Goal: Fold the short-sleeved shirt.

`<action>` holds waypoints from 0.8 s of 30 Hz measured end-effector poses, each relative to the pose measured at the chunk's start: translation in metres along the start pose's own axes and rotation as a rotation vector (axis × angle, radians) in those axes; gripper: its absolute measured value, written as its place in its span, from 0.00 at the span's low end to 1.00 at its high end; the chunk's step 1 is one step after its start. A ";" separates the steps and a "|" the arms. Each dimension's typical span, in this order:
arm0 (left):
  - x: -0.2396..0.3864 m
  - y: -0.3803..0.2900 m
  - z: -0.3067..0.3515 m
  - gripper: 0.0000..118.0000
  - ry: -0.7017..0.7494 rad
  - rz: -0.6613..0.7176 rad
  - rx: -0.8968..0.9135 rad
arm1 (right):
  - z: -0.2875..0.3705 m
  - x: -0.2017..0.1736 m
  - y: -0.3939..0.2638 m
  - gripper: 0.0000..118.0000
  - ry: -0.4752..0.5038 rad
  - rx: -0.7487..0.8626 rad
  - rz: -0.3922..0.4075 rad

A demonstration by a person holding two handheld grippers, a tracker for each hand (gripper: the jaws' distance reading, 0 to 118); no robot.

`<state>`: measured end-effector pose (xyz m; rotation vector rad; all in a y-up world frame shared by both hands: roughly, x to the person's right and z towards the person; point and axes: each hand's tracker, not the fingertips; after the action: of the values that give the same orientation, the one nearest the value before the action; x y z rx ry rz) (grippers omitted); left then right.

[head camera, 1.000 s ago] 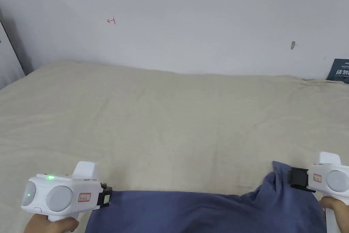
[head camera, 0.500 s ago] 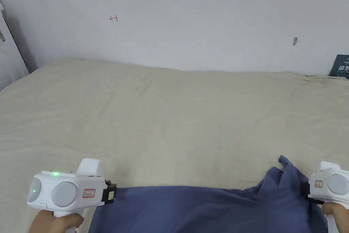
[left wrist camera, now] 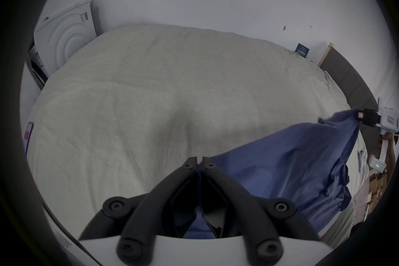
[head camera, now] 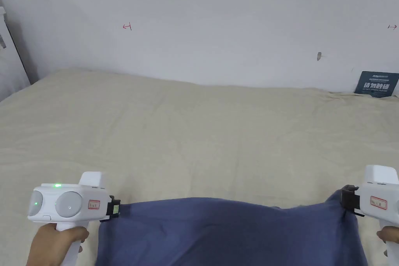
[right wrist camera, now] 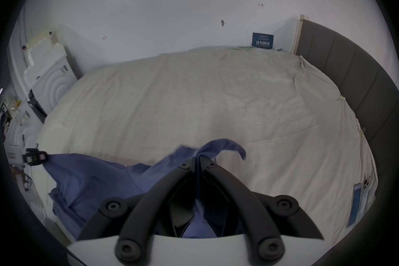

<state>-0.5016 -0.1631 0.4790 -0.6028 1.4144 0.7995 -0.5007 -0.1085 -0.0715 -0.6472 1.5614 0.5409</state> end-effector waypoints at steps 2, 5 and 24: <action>-0.003 -0.003 0.009 0.00 0.006 0.004 0.005 | 0.022 0.003 -0.006 0.02 0.024 0.023 -0.010; -0.009 -0.006 0.024 0.00 0.016 0.011 0.016 | 0.056 0.006 -0.018 0.02 0.041 0.049 -0.012; -0.016 -0.118 0.054 0.00 0.029 -0.031 -0.117 | 0.112 0.045 -0.183 0.02 0.051 -0.075 -0.131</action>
<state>-0.3753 -0.1956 0.4879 -0.7268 1.3880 0.8564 -0.2961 -0.1701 -0.1200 -0.8197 1.5402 0.4897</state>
